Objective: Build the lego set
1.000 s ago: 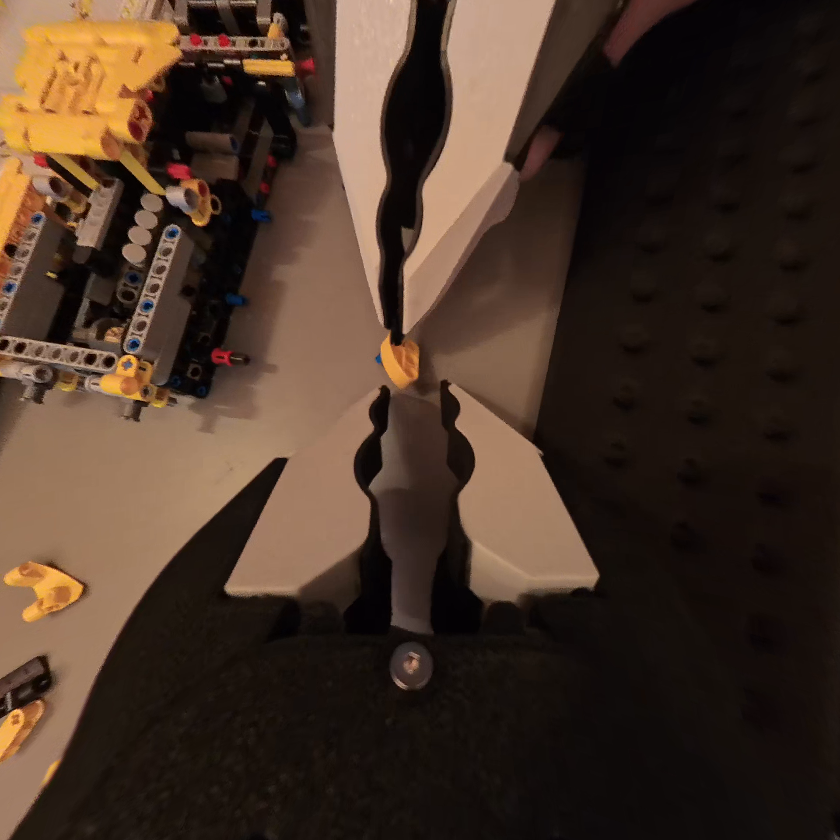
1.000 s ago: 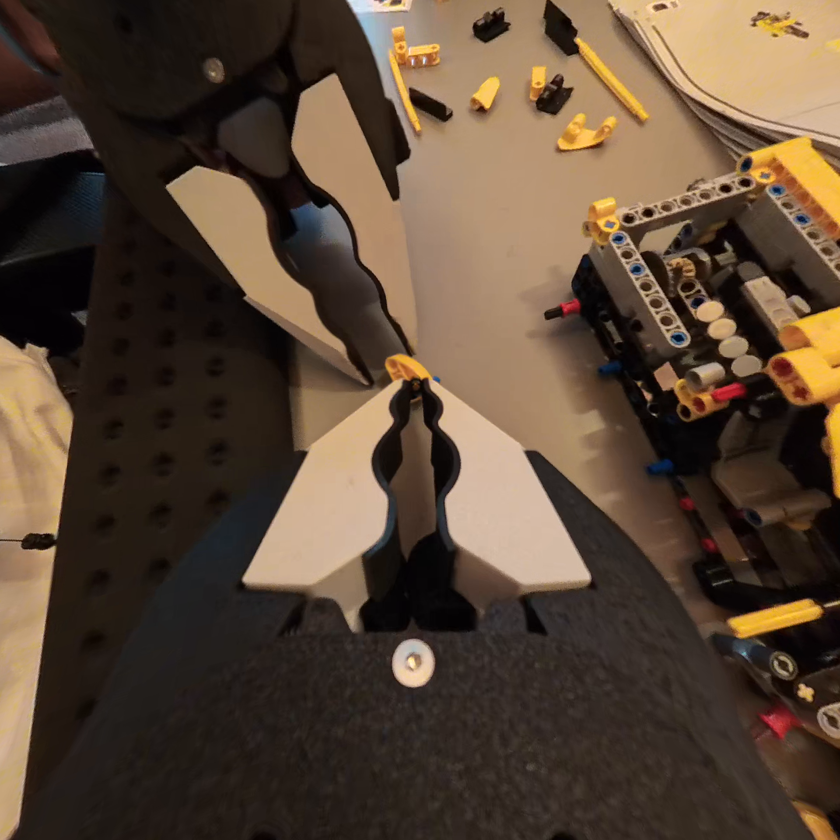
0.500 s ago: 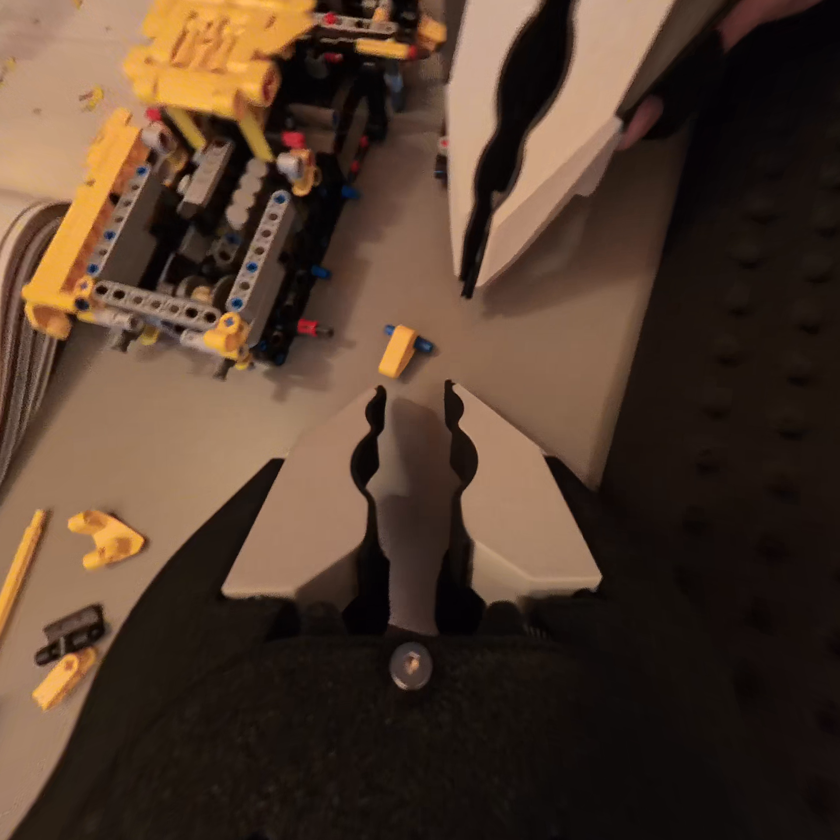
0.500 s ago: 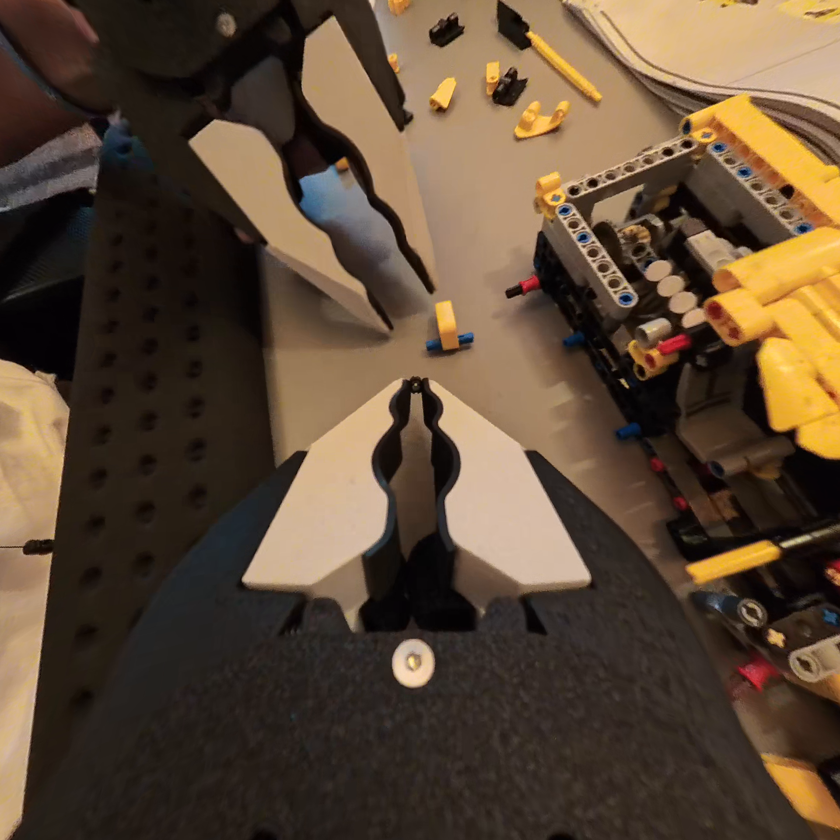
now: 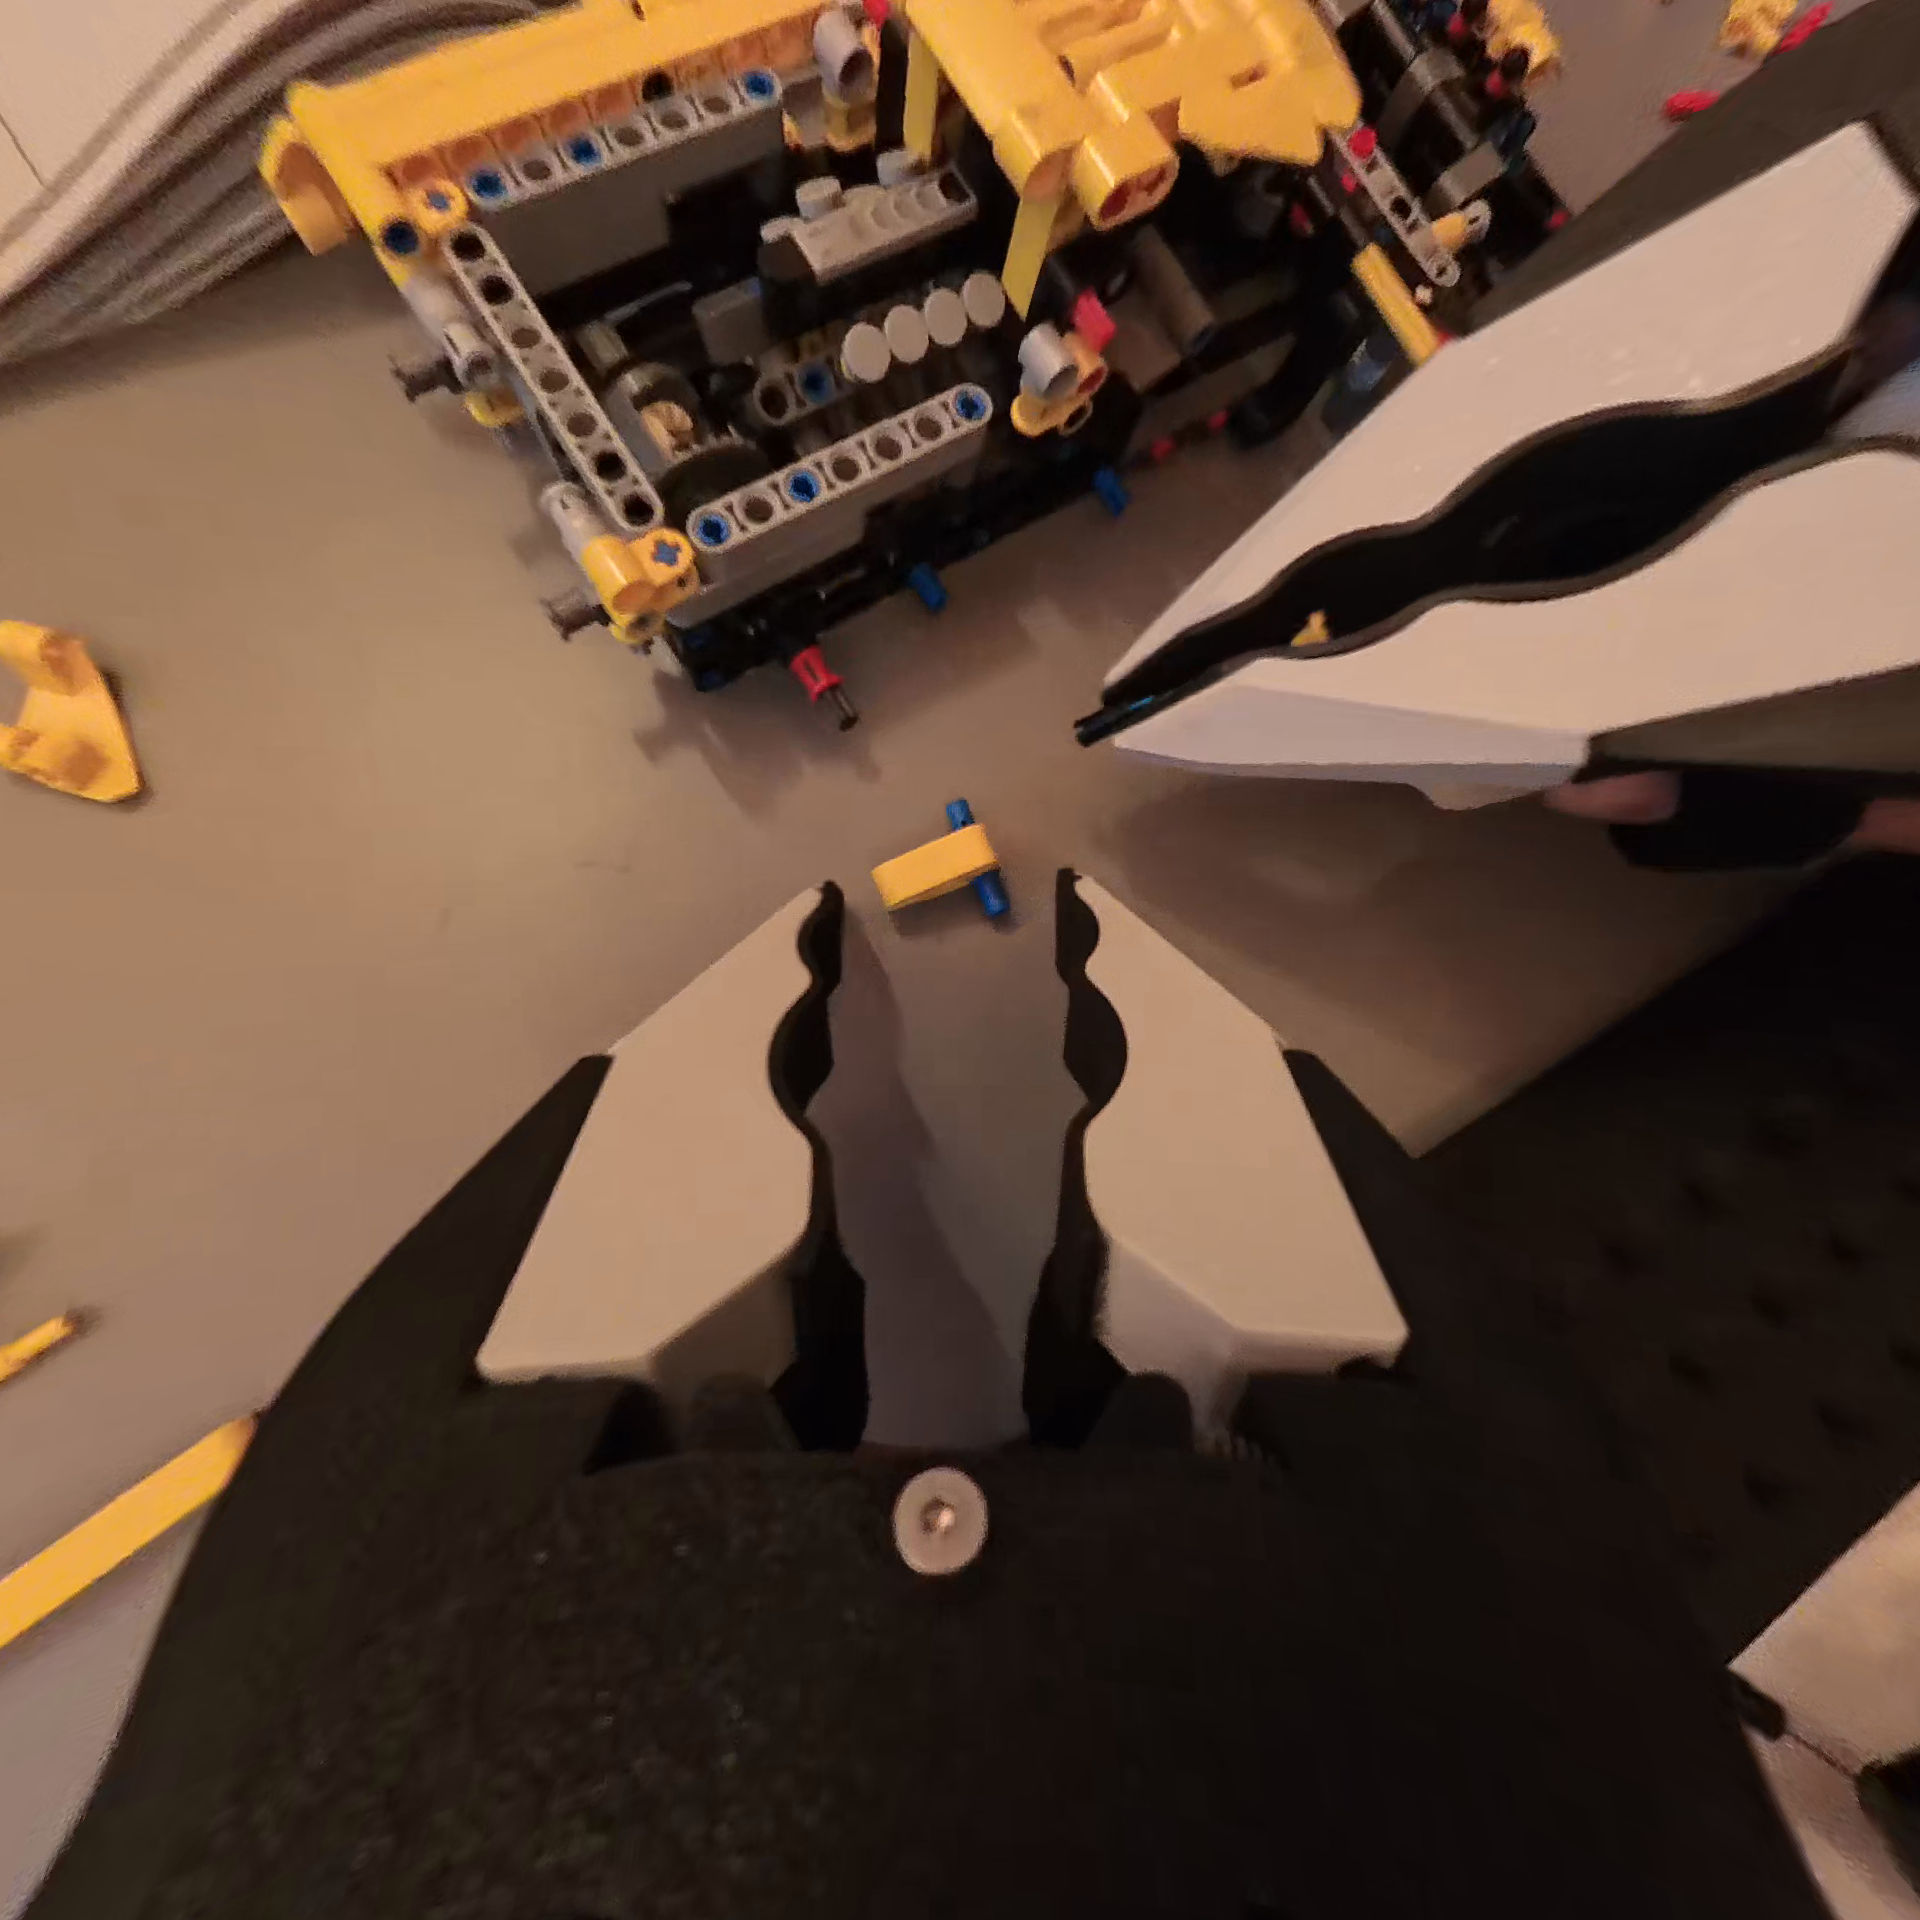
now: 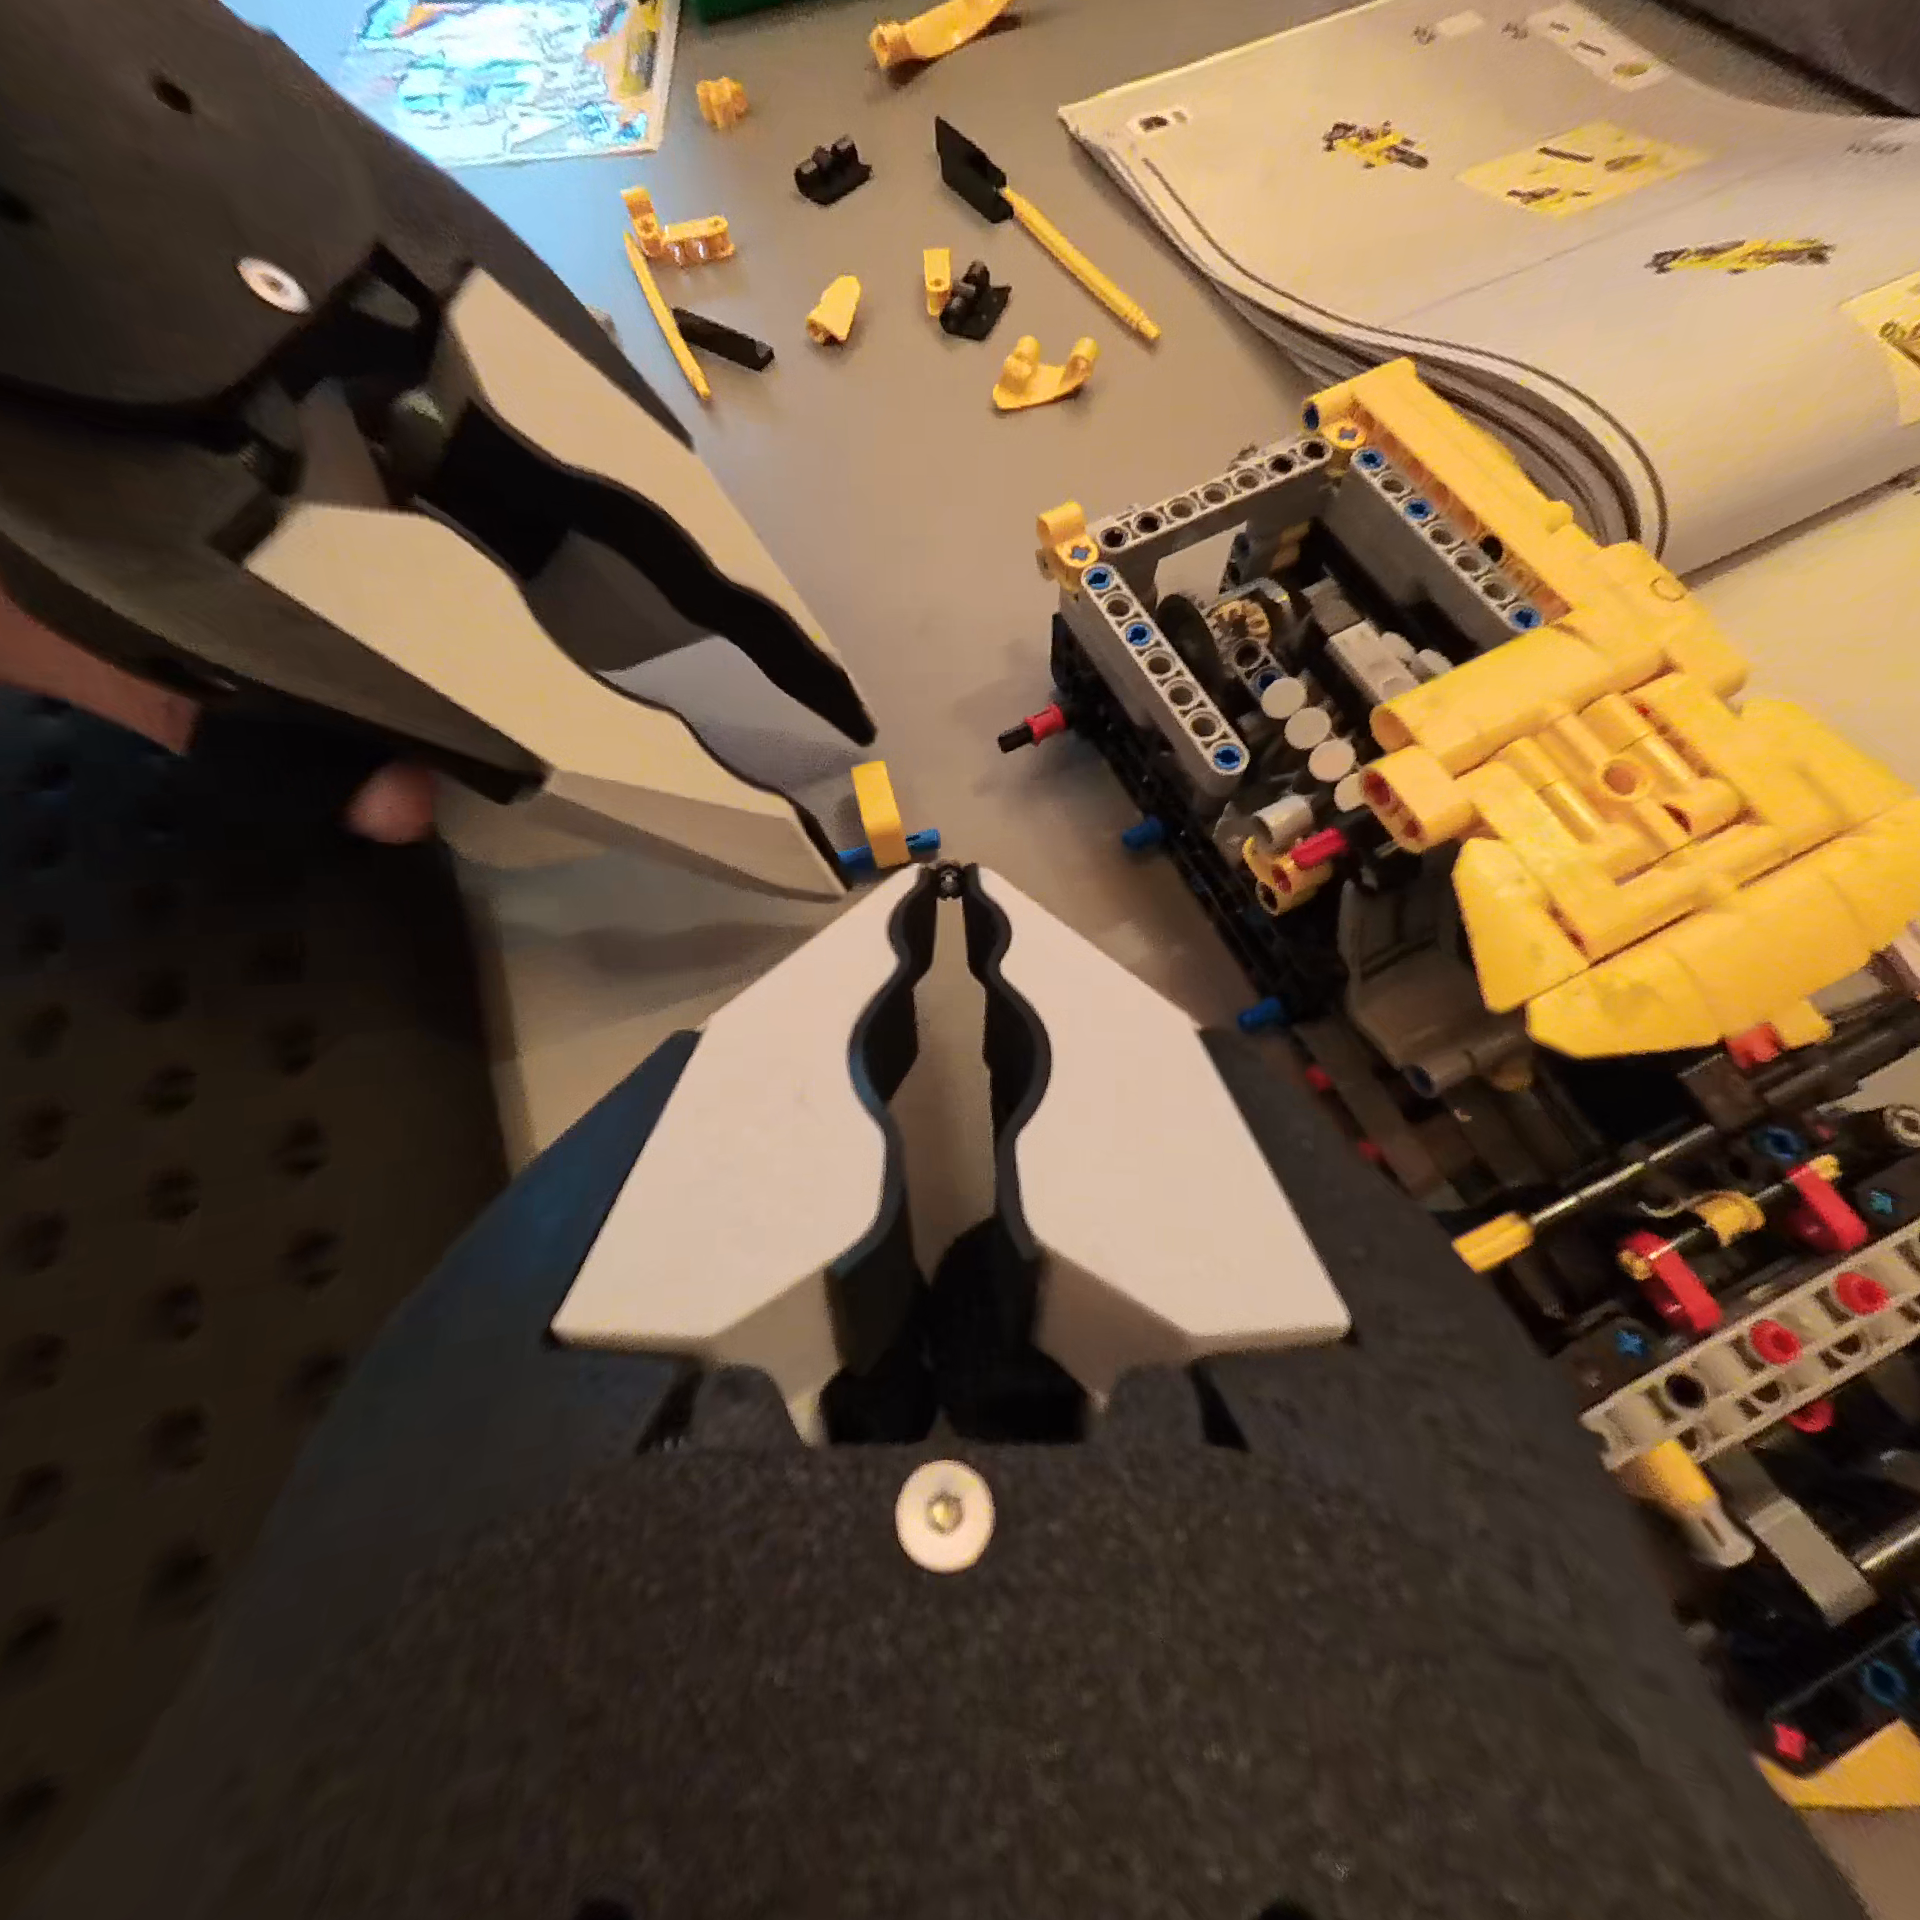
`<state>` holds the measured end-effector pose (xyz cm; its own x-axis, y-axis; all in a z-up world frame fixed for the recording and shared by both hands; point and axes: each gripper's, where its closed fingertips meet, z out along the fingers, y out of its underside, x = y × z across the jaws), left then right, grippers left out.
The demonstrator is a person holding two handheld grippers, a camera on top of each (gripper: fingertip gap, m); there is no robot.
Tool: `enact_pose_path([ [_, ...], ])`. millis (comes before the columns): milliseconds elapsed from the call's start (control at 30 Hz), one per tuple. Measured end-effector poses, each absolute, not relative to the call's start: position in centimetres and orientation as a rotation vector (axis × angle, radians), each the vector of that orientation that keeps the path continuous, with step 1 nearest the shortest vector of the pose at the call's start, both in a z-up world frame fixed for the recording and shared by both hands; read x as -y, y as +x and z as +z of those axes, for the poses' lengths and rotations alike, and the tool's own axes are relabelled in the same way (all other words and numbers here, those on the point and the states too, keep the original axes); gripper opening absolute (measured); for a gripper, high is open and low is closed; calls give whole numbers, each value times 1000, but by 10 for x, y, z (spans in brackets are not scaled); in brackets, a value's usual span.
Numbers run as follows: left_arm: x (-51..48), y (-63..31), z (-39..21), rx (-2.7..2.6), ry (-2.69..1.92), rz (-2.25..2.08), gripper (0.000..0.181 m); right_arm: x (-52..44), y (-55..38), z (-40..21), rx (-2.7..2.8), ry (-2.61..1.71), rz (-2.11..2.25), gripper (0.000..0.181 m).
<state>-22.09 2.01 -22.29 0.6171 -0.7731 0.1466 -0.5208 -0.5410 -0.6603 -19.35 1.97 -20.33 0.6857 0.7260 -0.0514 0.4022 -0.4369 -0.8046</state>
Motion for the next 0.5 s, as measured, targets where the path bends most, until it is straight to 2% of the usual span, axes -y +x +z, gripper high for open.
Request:
enact_pose_path([
  [167,-22,-213,-226,-946,-2328,-633,41,-13,-186,-197,786,-2053,564,4],
  [200,-24,-211,-226,-948,-2323,-621,38,-12,-184,-195,776,-2047,568,4],
  [233,-24,-211,-227,-963,-2319,-606,25,-12,-183,-193,766,-2039,573,4],
  [300,-24,-210,-228,-997,-2303,-581,24,-11,-182,-190,749,-2025,593,4],
  [500,-3,-203,-215,-1485,-1910,-511,24,-8,-180,-182,702,-1992,676,4],
])
